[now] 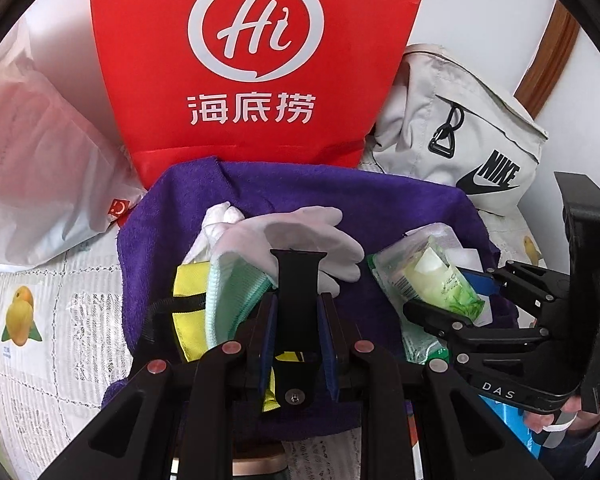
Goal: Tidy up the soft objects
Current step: 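Release the strap with the left gripper while the right releases the tissue pack onto the towel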
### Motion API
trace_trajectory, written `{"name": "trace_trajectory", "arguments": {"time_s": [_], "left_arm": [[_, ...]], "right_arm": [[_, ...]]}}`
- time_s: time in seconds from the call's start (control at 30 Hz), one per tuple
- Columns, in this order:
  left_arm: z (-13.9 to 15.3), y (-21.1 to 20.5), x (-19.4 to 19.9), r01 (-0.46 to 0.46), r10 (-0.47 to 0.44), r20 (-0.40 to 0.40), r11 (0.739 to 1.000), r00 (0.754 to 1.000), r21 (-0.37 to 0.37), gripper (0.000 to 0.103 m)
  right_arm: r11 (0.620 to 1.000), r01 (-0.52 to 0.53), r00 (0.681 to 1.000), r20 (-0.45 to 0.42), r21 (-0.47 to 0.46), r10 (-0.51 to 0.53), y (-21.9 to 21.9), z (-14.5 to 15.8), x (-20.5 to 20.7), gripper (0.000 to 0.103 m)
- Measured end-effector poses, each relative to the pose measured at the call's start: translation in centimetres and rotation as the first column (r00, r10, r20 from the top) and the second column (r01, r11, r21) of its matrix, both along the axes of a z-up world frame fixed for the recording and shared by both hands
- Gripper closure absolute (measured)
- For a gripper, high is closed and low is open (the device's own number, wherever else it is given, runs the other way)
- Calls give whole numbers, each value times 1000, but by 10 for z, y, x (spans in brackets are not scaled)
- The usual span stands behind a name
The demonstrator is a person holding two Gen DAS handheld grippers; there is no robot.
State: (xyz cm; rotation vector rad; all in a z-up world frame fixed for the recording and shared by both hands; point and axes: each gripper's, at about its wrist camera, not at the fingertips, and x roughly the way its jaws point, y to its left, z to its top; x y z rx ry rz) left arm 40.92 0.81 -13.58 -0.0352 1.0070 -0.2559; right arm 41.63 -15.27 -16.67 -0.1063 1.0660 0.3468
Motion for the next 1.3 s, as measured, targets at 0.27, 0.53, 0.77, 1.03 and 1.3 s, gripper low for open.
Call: {"name": "trace_trajectory", "arguments": {"time_s": [0.27, 0.53, 0.77, 1.03, 1.3], "left_arm": [[-6, 1, 1, 2, -2, -21, 1000, 1000, 5, 83], [-11, -9, 6, 29, -31, -53, 999, 998, -30, 83], [-20, -23, 9, 43, -45, -83, 999, 996, -26, 83], [-30, -32, 9, 46, -43, -118, 999, 992, 21, 82], [-12, -24, -8, 16, -14, -91, 999, 996, 30, 75]], "right_arm": [[999, -11, 1000, 11, 32, 10, -1, 4, -7, 34], [999, 16, 998, 62, 32, -18, -19, 26, -27, 34], [999, 43, 996, 74, 31, -45, -37, 32, -60, 34], [996, 71, 995, 61, 55, -74, -43, 28, -80, 34], [993, 103, 994, 43, 52, -105, -51, 24, -98, 34]]}}
